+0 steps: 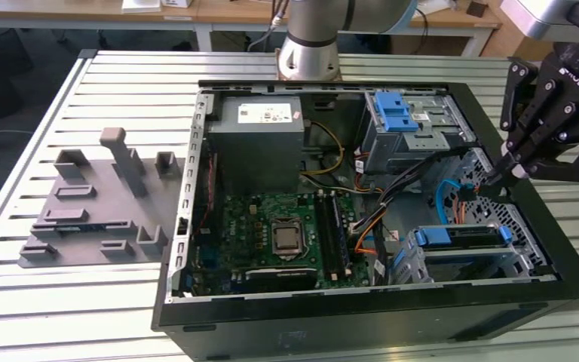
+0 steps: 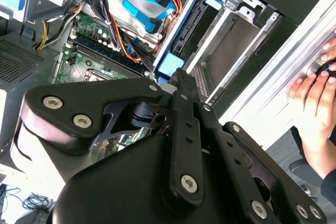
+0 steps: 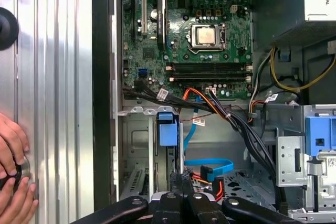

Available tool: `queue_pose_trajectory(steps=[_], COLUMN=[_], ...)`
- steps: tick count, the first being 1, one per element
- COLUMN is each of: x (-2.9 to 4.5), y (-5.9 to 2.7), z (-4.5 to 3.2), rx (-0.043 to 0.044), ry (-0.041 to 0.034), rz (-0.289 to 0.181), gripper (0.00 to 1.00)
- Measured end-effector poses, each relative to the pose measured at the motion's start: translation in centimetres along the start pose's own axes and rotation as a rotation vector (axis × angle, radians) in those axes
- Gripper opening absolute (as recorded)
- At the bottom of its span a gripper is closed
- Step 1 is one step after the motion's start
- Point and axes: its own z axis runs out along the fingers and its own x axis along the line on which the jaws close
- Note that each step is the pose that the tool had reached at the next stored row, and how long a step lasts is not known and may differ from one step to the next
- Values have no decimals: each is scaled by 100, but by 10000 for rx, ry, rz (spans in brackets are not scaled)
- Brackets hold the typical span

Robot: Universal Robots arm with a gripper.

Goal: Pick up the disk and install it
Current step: 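Insert the first disk wire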

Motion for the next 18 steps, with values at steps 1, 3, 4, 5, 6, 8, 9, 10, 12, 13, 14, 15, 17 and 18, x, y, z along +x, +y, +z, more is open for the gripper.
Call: queue_pose_trajectory(steps=[1,3,4,5,6,8,9,10,12,13,14,15,17,18], x=[-2,-5,-7,-8,-10,-14,-16,-18,-23,-25,-27,-30,-35,-37], y=[-3,-10,-13,-15,-17,-20,-23,-25,-28,-29,-31,-33,-37,-38], z=[0,1,1,2,2,3,3,3,4,5,5,6,7,7], rx=[0,0,0,0,0,0,0,0,0,0,0,0,0,0], ry=[0,1,1,0,0,0,0,1,0,0,0,0,0,0], rz=[1,1,1,0,0,1,0,1,1,1,0,0,0,1], gripper=[11,11,11,11,11,11,11,11,11,11,11,11,11,11])
